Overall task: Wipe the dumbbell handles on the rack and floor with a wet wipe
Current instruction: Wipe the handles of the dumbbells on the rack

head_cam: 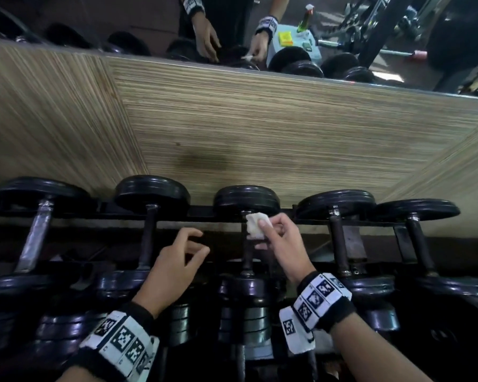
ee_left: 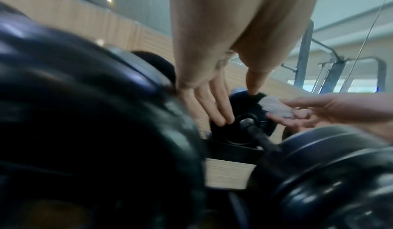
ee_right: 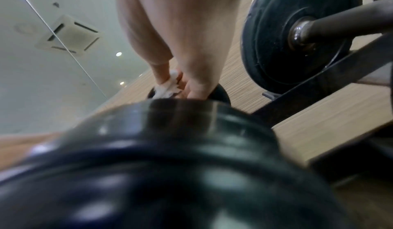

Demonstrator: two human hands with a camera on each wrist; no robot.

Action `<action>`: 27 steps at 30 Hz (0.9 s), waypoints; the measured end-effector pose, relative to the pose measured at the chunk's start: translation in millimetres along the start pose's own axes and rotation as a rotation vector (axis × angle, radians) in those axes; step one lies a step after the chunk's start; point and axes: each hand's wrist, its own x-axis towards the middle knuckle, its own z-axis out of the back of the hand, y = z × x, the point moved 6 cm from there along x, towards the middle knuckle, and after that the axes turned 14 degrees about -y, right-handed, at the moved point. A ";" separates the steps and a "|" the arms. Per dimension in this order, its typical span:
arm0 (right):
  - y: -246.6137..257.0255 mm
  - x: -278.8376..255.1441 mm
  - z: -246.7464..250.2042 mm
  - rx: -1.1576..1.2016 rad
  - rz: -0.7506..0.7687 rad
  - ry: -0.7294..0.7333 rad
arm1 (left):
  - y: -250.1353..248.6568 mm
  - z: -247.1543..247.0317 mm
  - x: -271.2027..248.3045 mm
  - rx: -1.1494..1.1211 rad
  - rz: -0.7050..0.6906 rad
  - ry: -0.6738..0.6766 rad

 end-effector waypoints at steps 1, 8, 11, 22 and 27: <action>-3.0 6.4 2.6 -0.037 -0.008 -0.027 | 5.6 20.4 -0.3 0.182 -0.122 -0.109; -41.2 40.9 6.8 -0.402 -0.058 -0.114 | 50.7 82.5 0.7 0.567 -0.191 -0.336; -50.2 47.2 -8.4 -0.407 -0.090 -0.049 | 53.2 82.2 -1.7 0.343 -0.165 -0.366; -47.0 46.2 -18.1 -0.520 0.132 -0.005 | 58.2 84.8 -5.8 0.255 -0.140 -0.434; -41.2 57.5 -26.8 -0.526 0.131 0.038 | 58.4 84.7 -6.0 0.245 -0.134 -0.427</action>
